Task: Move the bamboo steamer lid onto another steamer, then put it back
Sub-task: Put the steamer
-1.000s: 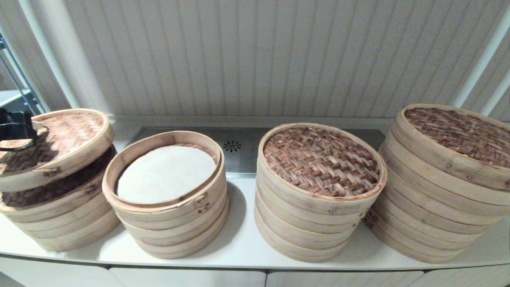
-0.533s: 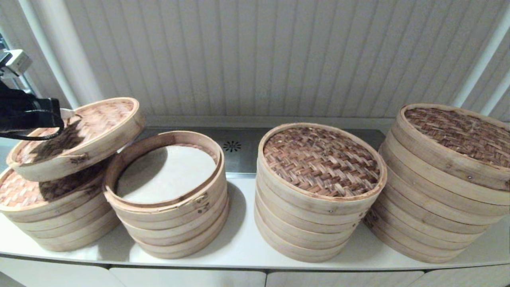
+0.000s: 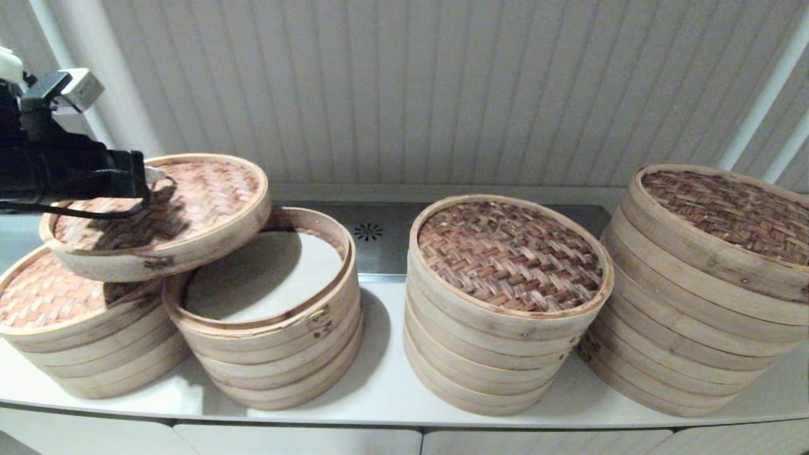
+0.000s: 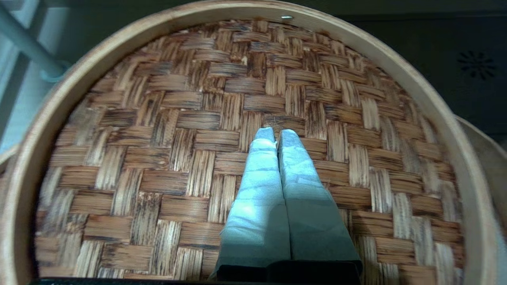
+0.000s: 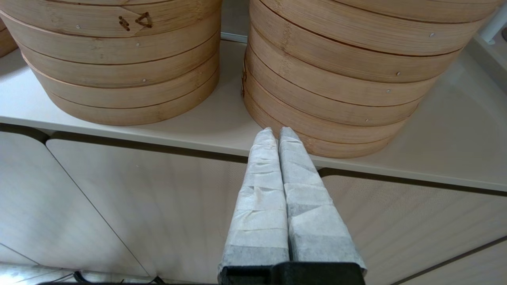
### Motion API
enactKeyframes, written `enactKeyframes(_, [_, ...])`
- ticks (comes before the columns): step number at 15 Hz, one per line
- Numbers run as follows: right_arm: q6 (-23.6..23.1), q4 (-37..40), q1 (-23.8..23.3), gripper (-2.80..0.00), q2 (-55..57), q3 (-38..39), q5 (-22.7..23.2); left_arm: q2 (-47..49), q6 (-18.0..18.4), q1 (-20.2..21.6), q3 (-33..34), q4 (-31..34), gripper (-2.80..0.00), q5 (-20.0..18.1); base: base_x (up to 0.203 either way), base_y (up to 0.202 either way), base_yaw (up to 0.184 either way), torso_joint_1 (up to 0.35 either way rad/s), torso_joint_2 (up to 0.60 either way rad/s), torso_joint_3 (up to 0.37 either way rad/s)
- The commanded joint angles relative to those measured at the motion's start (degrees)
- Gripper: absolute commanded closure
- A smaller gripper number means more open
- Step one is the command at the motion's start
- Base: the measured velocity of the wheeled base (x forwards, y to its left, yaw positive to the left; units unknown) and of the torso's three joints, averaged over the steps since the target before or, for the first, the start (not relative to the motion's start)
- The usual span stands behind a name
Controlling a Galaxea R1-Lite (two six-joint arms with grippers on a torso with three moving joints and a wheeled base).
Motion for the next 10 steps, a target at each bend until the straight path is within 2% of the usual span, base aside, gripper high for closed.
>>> enactKeyframes(1, [0.0,0.1,0.0,0.0,-0.3,0.1,0.0,-0.6,-0.3,-2.6,1.1,-0.1,0.0,0.5,0.0,0.0,0.0,0.0,0.0,0.0])
enactKeyframes(5, [0.0,0.1,0.0,0.0,-0.3,0.1,-0.1,-0.4,-0.5,-7.0,3.5,-1.0,0.0,3.0,0.0,0.0,0.0,0.0,0.0,0.0])
enactKeyframes(8, [0.0,0.0,0.0,0.0,-0.3,0.1,-0.1,-0.4,-0.9,-9.6,4.8,-1.7,0.0,3.5,0.0,0.0,0.0,0.0,0.0,0.0])
enactKeyframes(10, [0.0,0.0,0.0,0.0,-0.3,0.1,-0.1,-0.1,-2.1,-11.7,4.8,-1.9,0.0,5.0,0.0,0.0,0.0,0.0,0.0,0.0])
